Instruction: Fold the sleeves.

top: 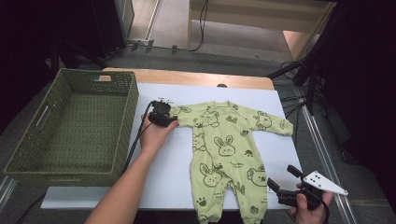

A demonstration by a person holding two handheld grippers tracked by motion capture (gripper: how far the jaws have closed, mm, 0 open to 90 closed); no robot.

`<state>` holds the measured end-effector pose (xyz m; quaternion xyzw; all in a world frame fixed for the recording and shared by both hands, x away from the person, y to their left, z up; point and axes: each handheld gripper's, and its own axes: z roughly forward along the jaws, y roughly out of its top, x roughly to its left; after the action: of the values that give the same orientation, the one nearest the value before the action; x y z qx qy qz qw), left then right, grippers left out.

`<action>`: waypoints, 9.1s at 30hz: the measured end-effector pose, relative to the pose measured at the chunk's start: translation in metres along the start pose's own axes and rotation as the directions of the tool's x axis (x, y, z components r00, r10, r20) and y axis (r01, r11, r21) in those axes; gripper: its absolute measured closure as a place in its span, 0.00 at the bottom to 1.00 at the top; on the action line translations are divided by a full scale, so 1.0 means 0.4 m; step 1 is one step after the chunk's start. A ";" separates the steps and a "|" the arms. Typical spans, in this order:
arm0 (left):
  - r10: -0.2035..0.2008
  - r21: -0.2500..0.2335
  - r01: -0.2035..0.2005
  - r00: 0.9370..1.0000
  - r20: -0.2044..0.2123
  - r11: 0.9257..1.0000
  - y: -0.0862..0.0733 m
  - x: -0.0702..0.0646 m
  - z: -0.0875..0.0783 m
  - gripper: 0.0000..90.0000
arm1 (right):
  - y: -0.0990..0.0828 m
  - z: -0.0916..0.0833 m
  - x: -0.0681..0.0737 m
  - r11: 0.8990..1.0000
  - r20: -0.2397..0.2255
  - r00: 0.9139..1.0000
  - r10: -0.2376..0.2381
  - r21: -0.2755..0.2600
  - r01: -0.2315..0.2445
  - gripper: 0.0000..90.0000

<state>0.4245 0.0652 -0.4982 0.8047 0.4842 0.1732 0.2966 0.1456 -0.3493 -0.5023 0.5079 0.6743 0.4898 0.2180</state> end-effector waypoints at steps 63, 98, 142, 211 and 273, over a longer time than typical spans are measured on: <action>-0.039 -0.112 0.025 0.991 -0.125 0.993 -0.057 0.086 -0.023 0.91 | -0.008 0.002 -0.007 1.000 -0.018 0.999 0.028 -0.003 -0.028 0.00; 0.296 -0.315 -0.214 0.924 0.240 0.924 -0.010 -0.171 -0.114 0.95 | -0.009 0.009 -0.007 1.000 -0.022 0.999 0.026 0.002 -0.026 0.00; 0.375 -0.256 -0.297 0.857 0.353 0.920 -0.065 -0.262 -0.090 0.76 | -0.012 0.010 -0.011 1.000 -0.020 0.999 0.030 0.004 -0.030 0.00; 0.243 -0.358 -0.101 0.893 0.379 0.928 -0.228 -0.155 -0.269 0.00 | -0.009 0.018 -0.004 1.000 -0.005 1.000 0.008 0.015 -0.008 0.00; 0.204 -0.401 -0.029 0.893 0.400 0.916 -0.348 -0.047 -0.346 0.00 | 0.137 0.086 -0.122 0.996 0.138 0.987 0.085 -0.005 -0.085 0.00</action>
<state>0.2432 0.1407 -0.4822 0.7769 0.3123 0.0991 0.5377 0.2177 -0.3777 -0.4785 0.5691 0.6354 0.4619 0.2430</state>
